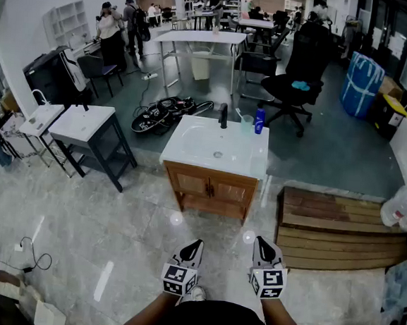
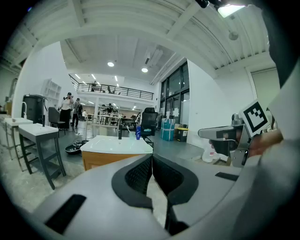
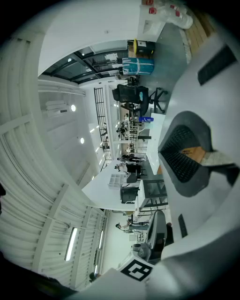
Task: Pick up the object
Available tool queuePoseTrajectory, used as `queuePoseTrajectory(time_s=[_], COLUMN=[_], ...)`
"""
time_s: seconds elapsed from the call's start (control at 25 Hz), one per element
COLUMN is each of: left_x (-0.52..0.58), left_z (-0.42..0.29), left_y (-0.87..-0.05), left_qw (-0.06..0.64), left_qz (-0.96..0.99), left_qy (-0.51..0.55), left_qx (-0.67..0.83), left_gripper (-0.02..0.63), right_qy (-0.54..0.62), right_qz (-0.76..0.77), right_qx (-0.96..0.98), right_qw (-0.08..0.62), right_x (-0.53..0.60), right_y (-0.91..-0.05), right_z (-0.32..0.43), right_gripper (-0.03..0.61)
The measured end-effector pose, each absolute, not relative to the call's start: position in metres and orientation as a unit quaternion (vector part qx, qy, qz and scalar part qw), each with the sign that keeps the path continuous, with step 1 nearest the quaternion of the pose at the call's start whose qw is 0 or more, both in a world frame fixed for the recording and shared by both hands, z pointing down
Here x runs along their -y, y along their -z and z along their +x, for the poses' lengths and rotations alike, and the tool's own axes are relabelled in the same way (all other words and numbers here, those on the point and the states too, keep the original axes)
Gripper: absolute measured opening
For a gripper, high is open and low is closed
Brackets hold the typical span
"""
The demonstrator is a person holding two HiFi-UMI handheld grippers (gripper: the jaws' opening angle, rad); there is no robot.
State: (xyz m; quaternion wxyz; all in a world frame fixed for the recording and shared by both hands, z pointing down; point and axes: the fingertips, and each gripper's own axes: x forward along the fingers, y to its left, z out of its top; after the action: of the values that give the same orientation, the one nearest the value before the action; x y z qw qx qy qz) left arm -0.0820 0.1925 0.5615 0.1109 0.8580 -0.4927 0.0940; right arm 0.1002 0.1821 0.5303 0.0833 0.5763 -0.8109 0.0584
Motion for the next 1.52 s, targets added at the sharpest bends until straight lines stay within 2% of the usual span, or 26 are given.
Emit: queuePoseTrajectory(time_s=[1.16,1.52], left_x=[-0.147,-0.112], left_z=[-0.141,-0.129], left_y=[-0.58,-0.586], left_qw=[0.12,0.129], left_qz=[0.866,0.871], left_qy=[-0.102,-0.108], left_qx=[0.474,0.461], left_gripper=[0.021,0.021], right_qy=[-0.066,-0.069], right_qz=[0.604,0.6], right_qx=[0.789,0.791], right_qw=[0.083,0.096], right_x=[-0.136,-0.098], right_y=[-0.54,-0.547], right_z=[0.062,0.063], right_gripper=[0.018,0.018])
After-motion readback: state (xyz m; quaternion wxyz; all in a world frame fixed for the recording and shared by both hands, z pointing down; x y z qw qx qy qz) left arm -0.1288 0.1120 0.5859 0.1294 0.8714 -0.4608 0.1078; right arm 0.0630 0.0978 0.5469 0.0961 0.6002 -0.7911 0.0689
